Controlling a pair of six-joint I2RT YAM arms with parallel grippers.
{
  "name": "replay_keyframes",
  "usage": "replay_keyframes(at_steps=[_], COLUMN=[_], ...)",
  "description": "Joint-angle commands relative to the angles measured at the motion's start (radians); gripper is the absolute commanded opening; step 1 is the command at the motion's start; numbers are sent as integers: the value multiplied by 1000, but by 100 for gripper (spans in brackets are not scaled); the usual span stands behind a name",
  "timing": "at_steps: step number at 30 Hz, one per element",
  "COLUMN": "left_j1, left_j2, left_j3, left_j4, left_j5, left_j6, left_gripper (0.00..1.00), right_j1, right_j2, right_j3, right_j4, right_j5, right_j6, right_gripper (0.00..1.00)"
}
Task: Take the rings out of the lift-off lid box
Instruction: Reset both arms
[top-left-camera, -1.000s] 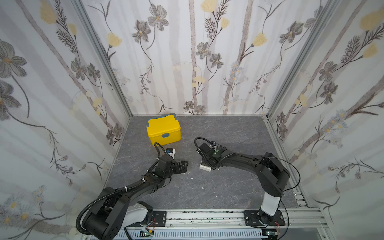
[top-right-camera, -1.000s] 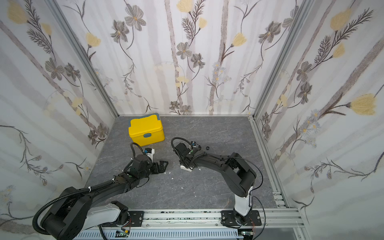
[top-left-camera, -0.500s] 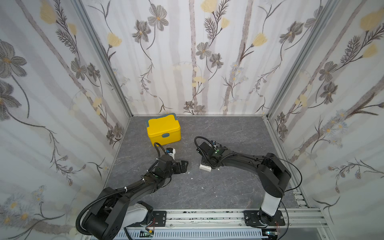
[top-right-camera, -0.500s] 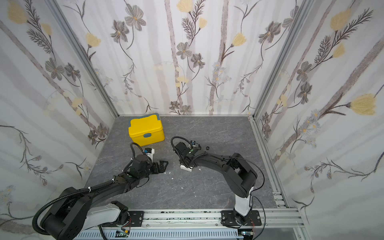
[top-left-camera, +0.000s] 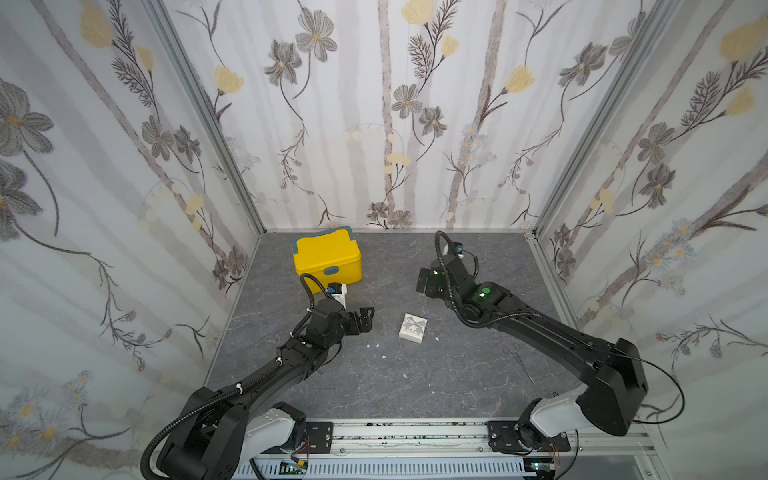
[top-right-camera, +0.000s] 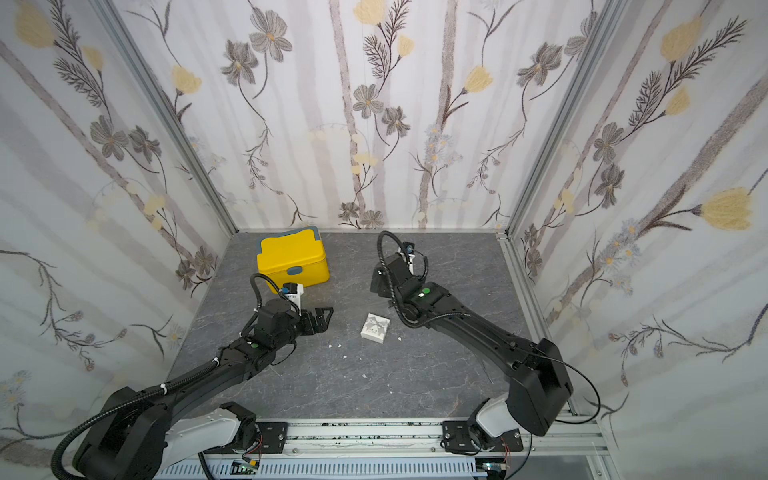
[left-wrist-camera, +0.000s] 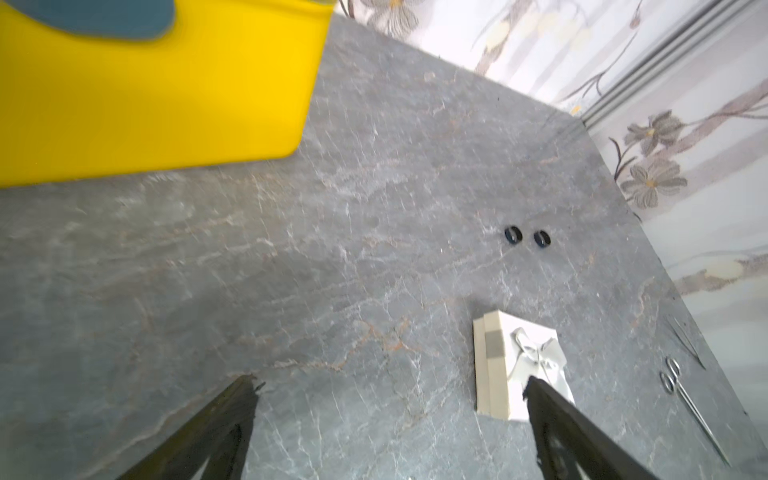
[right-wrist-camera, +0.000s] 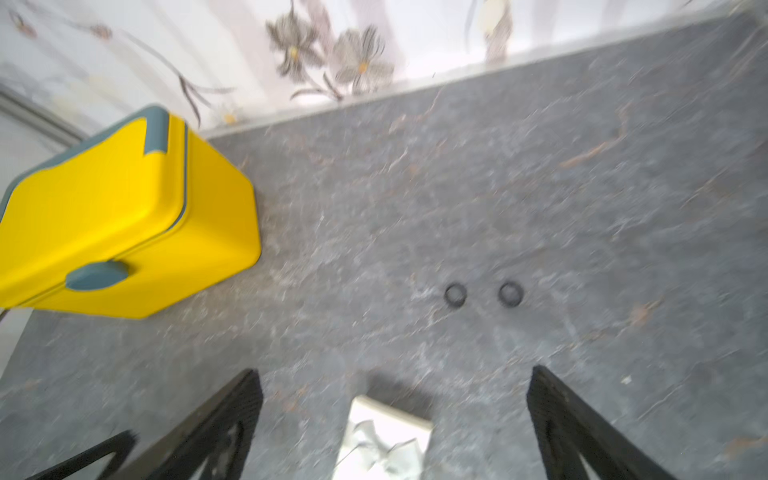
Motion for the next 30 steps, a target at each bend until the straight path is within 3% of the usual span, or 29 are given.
replay_keyframes(at_steps=[1, 6, 11, 16, 24, 25, 27, 28, 29, 30], left_j1=[56, 207, 284, 314, 363, 377, 395, 406, 416, 420], left_j2=[-20, -34, -38, 13, 318, 358, 488, 438, 443, 475], left_j3=[33, 24, -67, -281, -246, -238, -272, -268, -274, -283], left_j4=[-8, 78, 281, 765, 1018, 1023, 1226, 1123, 1164, 1221], left_j5=[-92, -168, -262, -337, -300, -291, -281, -257, -249, -248], left_j6=[59, 102, 190, 313, 377, 358, 358, 329, 320, 326], left_gripper=[100, 100, 100, 100, 100, 100, 100, 100, 100, 100], right_j1=[-70, -193, -332, -465, -581, -600, -632, -650, -664, -671], right_j2=[-147, -399, -408, -293, 6, 44, 133, 106, 78, 105], right_j3=[-177, -626, -766, -911, -1009, -1001, -980, -951, -928, -927], right_j4=[315, 938, 1002, 1267, 1666, 1685, 1754, 1653, 1553, 1593], right_j5=[106, 125, 111, -10, -188, -206, -238, -263, -286, -281], right_j6=[-272, -614, -714, -687, -649, -631, -607, -594, -580, -569], right_gripper=[99, 99, 100, 99, 100, 100, 100, 99, 99, 100])
